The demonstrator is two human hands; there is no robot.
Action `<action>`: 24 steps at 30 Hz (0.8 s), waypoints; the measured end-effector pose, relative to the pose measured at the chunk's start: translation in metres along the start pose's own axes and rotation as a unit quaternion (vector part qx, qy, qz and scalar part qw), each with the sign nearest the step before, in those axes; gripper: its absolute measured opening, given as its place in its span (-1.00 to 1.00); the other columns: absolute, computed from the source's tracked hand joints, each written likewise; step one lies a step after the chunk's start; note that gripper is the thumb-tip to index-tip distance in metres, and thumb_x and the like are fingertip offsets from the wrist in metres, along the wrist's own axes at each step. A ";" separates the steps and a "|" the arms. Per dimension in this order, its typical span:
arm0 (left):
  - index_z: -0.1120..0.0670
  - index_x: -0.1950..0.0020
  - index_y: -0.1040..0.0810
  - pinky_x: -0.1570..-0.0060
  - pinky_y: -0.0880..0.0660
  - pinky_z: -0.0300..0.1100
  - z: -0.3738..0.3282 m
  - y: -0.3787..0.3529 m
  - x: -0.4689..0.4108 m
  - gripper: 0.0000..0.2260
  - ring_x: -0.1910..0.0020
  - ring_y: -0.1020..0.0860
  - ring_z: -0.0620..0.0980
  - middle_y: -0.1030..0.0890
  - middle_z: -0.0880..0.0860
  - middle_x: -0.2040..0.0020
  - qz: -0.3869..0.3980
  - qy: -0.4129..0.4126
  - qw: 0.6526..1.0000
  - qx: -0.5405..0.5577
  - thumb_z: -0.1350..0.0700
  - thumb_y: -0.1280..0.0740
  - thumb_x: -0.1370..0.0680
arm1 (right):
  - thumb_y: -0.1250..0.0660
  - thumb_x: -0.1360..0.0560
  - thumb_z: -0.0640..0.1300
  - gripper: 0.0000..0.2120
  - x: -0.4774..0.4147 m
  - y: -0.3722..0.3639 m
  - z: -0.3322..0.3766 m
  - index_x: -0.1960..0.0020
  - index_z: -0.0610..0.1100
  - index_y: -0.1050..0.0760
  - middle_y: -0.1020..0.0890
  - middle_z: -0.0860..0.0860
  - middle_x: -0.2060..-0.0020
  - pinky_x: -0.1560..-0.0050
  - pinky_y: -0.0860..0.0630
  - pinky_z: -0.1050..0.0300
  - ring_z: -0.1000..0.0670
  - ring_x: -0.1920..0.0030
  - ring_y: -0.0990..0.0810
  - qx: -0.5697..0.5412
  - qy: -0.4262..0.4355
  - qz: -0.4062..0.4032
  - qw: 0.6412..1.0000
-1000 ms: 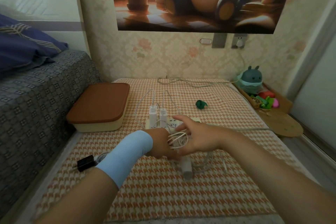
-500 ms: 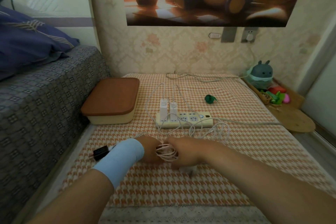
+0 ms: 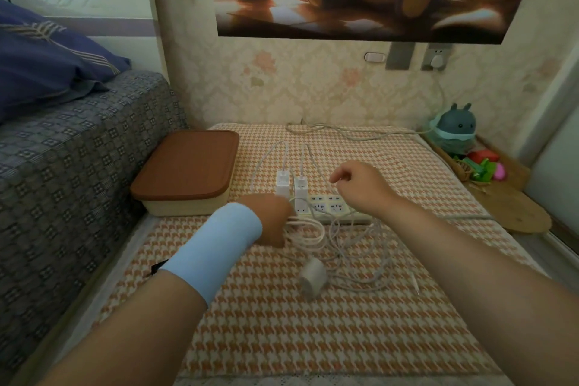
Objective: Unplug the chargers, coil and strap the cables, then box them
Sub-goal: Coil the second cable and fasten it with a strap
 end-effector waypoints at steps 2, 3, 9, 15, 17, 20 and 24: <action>-0.17 -0.04 -0.63 0.13 -0.58 -0.12 -0.008 0.022 -0.015 -0.86 0.13 -0.60 0.00 -0.62 -0.09 0.12 -0.048 -0.009 0.999 -0.019 0.02 -0.34 -0.52 | -0.22 -0.58 -0.24 -0.81 -0.020 0.010 -0.021 -0.01 -0.01 -0.57 -0.65 -0.01 0.13 0.30 -0.52 0.10 -0.02 0.29 -0.59 -0.003 -0.035 -0.057 0.998; -0.15 -0.01 -0.64 0.16 -0.57 -0.13 -0.012 0.029 -0.024 -0.87 0.15 -0.59 -0.01 -0.63 -0.10 0.13 -0.064 -0.014 0.998 -0.022 0.02 -0.32 -0.53 | -0.24 -0.58 -0.22 -0.83 -0.031 0.013 -0.034 -0.04 0.00 -0.55 -0.65 -0.02 0.06 0.29 -0.49 0.11 0.00 0.24 -0.58 0.020 -0.052 -0.072 0.996; -0.19 -0.11 -0.65 0.18 -0.54 -0.15 -0.013 0.035 -0.070 -0.81 0.10 -0.61 0.01 -0.66 -0.08 0.03 -0.090 0.004 0.996 0.024 0.00 -0.29 -0.57 | -0.28 -0.57 -0.25 -0.44 -0.086 0.020 -0.110 -0.53 -0.04 -0.26 -0.23 -0.17 -0.50 -0.18 -0.50 -0.05 -0.25 -0.29 -0.48 0.185 -0.148 0.002 0.971; -0.20 -0.06 -0.65 0.20 -0.53 -0.15 -0.010 0.029 -0.092 -0.79 0.15 -0.59 0.00 -0.67 -0.07 0.09 -0.120 0.004 0.992 0.041 0.05 -0.27 -0.56 | -0.19 -0.60 -0.33 -0.24 -0.135 -0.006 -0.144 -0.62 0.24 -0.02 0.11 -0.05 -0.64 -0.47 -0.34 -0.17 -0.27 -0.59 -0.06 0.238 -0.126 0.100 0.958; -0.19 0.02 -0.63 0.20 -0.52 -0.15 -0.009 0.029 -0.093 -0.82 0.17 -0.58 0.00 -0.65 -0.07 0.13 -0.143 -0.001 0.989 0.037 0.06 -0.26 -0.57 | -0.16 -0.62 -0.31 -0.31 -0.143 -0.015 -0.148 -0.60 0.24 -0.11 -0.05 -0.09 -0.62 -0.37 -0.45 -0.16 -0.27 -0.47 -0.29 0.256 -0.109 0.112 0.954; -0.18 0.00 -0.59 0.27 -0.40 -0.18 -0.008 0.029 -0.090 -0.84 0.22 -0.50 0.01 -0.64 -0.06 0.14 -0.216 -0.012 0.976 0.019 0.05 -0.25 -0.57 | -0.27 -0.60 -0.30 -0.49 -0.146 -0.017 -0.147 -0.48 0.07 -0.39 -0.36 -0.17 -0.40 -0.22 -0.54 -0.09 -0.24 -0.21 -0.50 0.230 -0.072 0.028 0.970; -0.19 -0.15 -0.63 0.22 -0.48 -0.13 -0.009 0.030 -0.078 -0.71 0.08 -0.58 0.07 -0.66 -0.01 0.04 -0.310 -0.059 0.947 0.056 0.14 -0.31 -0.55 | -0.34 -0.60 -0.26 -0.58 -0.124 0.000 -0.120 -0.43 -0.03 -0.46 -0.45 -0.14 -0.37 -0.25 -0.45 0.05 -0.19 -0.28 -0.51 0.063 -0.023 -0.054 0.996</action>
Point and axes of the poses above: each hand's wrist, its own x-axis away from the middle knuckle, its own y-axis out of the back of the hand, z = x × y, the point moved 4 cm from there along -x, towards the middle knuckle
